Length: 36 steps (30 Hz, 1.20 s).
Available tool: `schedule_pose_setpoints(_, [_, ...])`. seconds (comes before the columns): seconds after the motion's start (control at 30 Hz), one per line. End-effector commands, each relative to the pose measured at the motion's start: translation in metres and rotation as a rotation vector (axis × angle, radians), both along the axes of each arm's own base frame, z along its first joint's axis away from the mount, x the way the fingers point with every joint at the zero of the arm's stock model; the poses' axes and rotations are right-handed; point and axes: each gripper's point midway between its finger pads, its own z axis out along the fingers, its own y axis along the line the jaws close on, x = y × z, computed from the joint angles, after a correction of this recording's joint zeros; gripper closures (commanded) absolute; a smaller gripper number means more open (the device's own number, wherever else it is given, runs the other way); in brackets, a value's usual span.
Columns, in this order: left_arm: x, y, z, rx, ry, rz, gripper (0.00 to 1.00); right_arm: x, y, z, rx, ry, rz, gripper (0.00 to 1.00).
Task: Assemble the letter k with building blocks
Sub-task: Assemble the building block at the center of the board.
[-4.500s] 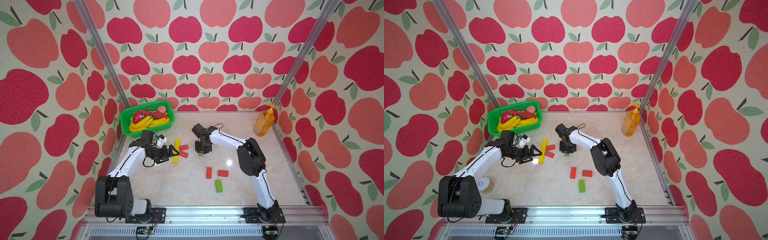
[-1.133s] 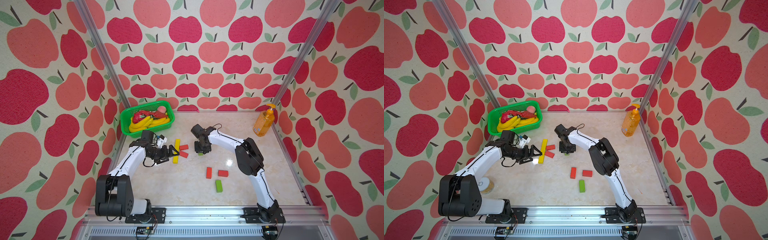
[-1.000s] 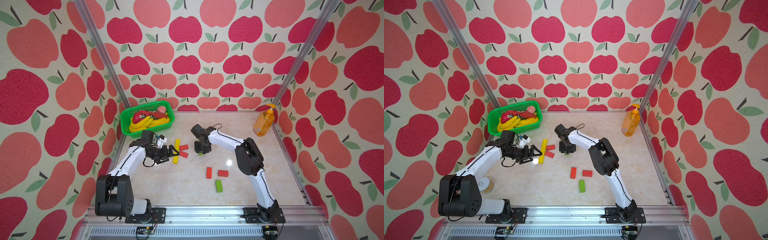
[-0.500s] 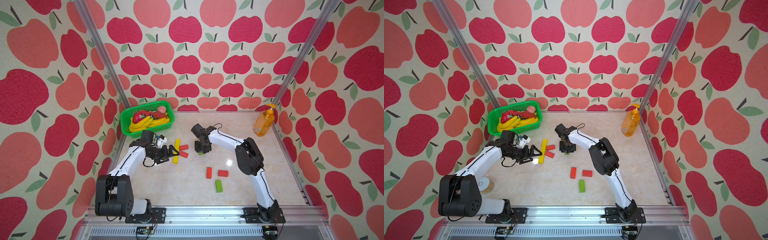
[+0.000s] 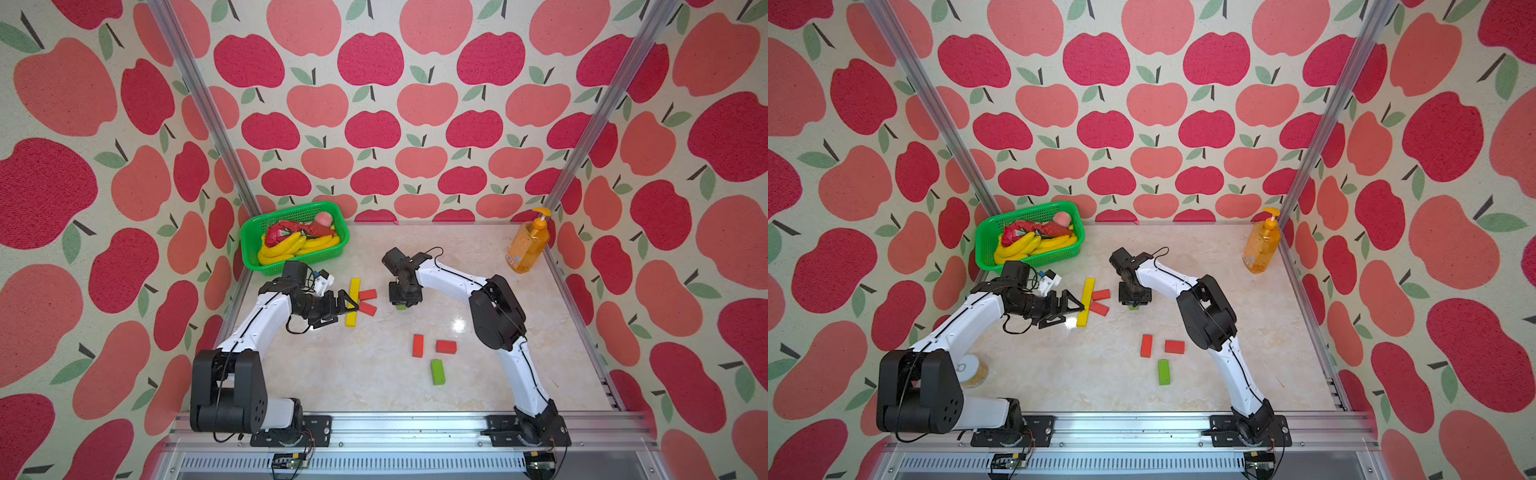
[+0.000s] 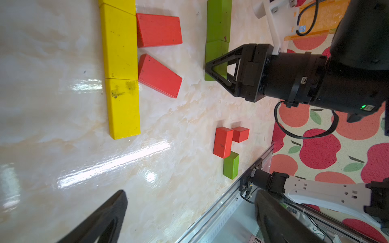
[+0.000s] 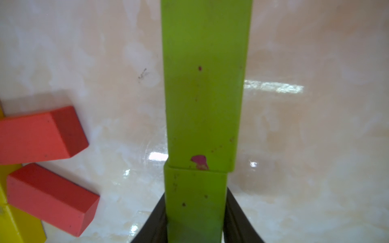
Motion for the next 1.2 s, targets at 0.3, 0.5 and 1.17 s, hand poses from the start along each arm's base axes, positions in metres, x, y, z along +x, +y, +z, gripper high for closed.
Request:
schedule_pose_setpoints(0.3, [0.0032, -0.0012, 0.0061, -0.019, -0.006, -0.005, 0.02, 0.0014, -0.0071, -0.0057, -0.036, 0.012, -0.007, 0.62])
schedule_pose_setpoints(0.5, [0.0033, -0.0010, 0.0059, -0.020, -0.005, -0.004, 0.02, 0.0017, -0.0102, -0.0075, -0.050, 0.014, -0.014, 0.57])
schedule_pose_setpoints(1.17, [0.0034, -0.0018, 0.0055, -0.020, -0.004, -0.006, 0.02, 0.0034, -0.0095, -0.0084, -0.043, 0.013, -0.015, 0.58])
